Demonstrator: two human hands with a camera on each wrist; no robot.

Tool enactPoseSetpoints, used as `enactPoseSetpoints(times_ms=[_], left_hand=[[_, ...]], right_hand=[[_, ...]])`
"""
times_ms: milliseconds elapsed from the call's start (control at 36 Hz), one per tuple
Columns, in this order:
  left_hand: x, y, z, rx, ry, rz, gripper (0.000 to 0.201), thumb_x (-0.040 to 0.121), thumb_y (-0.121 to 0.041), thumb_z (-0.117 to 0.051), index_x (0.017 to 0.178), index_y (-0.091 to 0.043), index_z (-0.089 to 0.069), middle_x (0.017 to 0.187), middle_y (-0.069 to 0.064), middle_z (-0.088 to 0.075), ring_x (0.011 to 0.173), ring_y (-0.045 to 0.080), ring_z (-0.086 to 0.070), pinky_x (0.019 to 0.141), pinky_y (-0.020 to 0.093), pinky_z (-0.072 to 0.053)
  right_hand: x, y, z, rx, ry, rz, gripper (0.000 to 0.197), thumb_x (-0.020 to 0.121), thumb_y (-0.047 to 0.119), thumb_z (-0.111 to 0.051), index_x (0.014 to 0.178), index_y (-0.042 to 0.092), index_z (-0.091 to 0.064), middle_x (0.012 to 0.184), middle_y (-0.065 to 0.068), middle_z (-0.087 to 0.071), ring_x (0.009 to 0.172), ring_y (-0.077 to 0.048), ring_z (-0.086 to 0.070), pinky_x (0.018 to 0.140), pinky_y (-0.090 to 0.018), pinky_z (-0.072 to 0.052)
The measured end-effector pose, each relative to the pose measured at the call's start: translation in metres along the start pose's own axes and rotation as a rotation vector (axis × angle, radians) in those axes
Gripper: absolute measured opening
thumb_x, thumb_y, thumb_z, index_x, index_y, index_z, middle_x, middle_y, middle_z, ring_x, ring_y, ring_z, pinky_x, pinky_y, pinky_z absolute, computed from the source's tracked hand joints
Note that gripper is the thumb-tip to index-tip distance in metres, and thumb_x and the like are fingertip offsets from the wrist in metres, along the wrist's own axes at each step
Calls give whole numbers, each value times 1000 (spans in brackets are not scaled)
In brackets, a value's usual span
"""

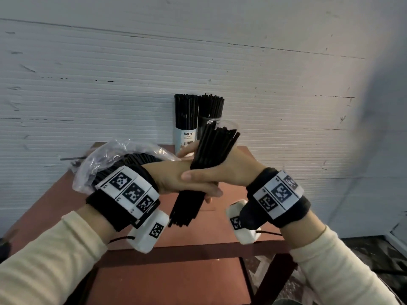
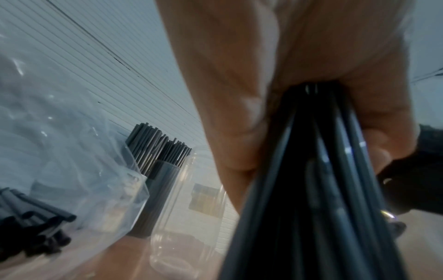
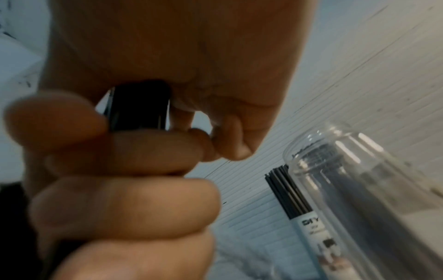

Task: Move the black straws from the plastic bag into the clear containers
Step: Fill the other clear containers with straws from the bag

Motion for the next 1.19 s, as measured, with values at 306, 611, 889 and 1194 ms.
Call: enactPoseSetpoints(times_ms=[306,611,889,1194], left_hand=[[44,-13,41,-33,-588,-90,74,68,-34,-87,127,-36,-42,109,-15,-59,97,-3,-61,82,18,-53],[113,44,91,-40,-626,169,121,65,-36,-90,155,-17,-11,152,4,-36,129,14,-45,107,30,-39],[113,42,85,16,-495,119,111,39,-67,-89,136,-28,-51,125,-10,-65,117,9,-61,105,40,-47],[103,35,76,-44,-519,87,106,41,-61,-88,133,-23,-51,121,-9,-67,114,9,-62,104,38,-48]], right_hand=[[6,0,91,260,-556,147,13,80,-5,-65,75,5,-60,69,3,-59,66,-7,-59,63,-20,-48],[32,-30,179,192,-977,-14,16,77,8,-66,67,17,-58,65,8,-58,59,-1,-57,61,-20,-52],[75,-101,119,20,-429,-423,23,77,24,-71,66,13,-54,58,-3,-49,51,-17,-47,47,-22,-35],[75,-97,101,-253,-106,-513,44,74,49,-76,91,10,-69,72,-3,-62,52,-12,-51,57,-25,-43]])
Point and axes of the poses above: each hand's wrist, its own x-axis towards the middle knuckle, its own z-axis out of the back of the hand, y = z × x, the point moved 7 cm from there along x, towards the middle knuckle
